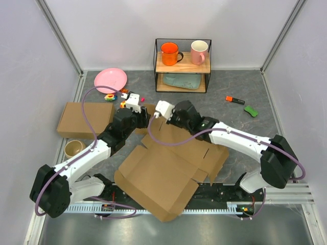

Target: Fold the paper box

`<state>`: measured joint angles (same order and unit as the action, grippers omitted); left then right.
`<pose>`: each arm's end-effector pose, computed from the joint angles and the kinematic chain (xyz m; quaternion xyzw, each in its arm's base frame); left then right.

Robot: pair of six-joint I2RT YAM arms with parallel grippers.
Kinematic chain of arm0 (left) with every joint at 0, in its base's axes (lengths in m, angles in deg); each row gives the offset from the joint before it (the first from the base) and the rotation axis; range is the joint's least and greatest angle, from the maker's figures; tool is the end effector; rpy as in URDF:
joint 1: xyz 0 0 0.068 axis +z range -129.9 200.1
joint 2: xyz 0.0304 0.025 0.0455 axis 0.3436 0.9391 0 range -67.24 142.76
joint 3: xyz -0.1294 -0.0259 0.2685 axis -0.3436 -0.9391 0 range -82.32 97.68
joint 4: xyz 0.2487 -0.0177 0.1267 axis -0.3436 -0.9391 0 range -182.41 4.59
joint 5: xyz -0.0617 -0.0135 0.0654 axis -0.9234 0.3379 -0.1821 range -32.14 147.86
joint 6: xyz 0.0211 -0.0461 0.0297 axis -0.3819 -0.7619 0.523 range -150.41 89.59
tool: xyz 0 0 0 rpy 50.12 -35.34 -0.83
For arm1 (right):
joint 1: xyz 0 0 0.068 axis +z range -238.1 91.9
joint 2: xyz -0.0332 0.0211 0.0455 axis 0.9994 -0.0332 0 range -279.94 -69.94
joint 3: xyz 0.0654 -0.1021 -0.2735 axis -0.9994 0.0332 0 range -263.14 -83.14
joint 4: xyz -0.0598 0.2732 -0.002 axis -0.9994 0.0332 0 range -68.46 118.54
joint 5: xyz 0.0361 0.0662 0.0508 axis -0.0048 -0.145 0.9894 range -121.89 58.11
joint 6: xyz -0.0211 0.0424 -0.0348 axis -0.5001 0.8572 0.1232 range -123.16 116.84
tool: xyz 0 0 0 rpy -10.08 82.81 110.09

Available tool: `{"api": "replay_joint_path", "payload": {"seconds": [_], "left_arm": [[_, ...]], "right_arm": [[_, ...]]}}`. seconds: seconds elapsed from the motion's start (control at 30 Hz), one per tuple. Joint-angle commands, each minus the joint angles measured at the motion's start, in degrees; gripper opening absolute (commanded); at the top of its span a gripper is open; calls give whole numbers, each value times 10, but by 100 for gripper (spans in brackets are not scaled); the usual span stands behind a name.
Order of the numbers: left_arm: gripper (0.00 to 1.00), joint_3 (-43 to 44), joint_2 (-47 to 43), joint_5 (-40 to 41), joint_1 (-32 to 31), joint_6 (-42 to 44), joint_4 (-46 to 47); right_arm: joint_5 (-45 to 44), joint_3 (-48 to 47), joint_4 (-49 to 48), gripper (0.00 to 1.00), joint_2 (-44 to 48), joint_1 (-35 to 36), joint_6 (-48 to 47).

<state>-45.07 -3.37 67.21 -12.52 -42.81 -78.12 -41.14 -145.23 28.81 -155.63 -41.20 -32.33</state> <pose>0.2266 -0.1366 0.2717 0.0962 0.8087 -0.1593 0.5580 0.2537 0.2611 0.2934 -0.5027 0.7074 0.0064 0.4968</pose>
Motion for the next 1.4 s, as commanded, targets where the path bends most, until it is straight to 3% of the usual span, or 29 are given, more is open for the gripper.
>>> {"api": "replay_joint_path", "payload": {"seconds": [0.0, 0.1, 0.17, 0.33, 0.4, 0.5, 0.7, 0.97, 1.37], "left_arm": [[60, 19, -2, 50, 8, -44, 9], [62, 3, -11, 44, 12, -54, 23], [69, -18, -25, 39, 12, -60, 41], [74, -41, -47, -29, 37, -59, 33], [74, -38, -43, -82, 52, -46, 9], [73, -46, -39, -91, 56, -28, 4], [71, -63, -6, -120, 70, -39, 86], [58, -20, 37, -215, 66, -76, -9], [54, -4, 107, -177, 31, -125, -64]], "right_arm": [[-129, 35, -30, 0, 25, 37, -88], [-149, 48, -52, 0, 41, 36, -79], [-156, 59, -62, 0, 46, 36, -80], [-110, 86, -83, 0, 69, 14, -68], [-96, 100, -98, 0, 80, 7, -64], [-84, 102, -103, 0, 83, 3, -59], [-100, 86, -87, 0, 69, 5, -32], [-125, 81, -75, 0, 76, 13, -9], [-165, 55, -41, 0, 61, 50, 1]]}}
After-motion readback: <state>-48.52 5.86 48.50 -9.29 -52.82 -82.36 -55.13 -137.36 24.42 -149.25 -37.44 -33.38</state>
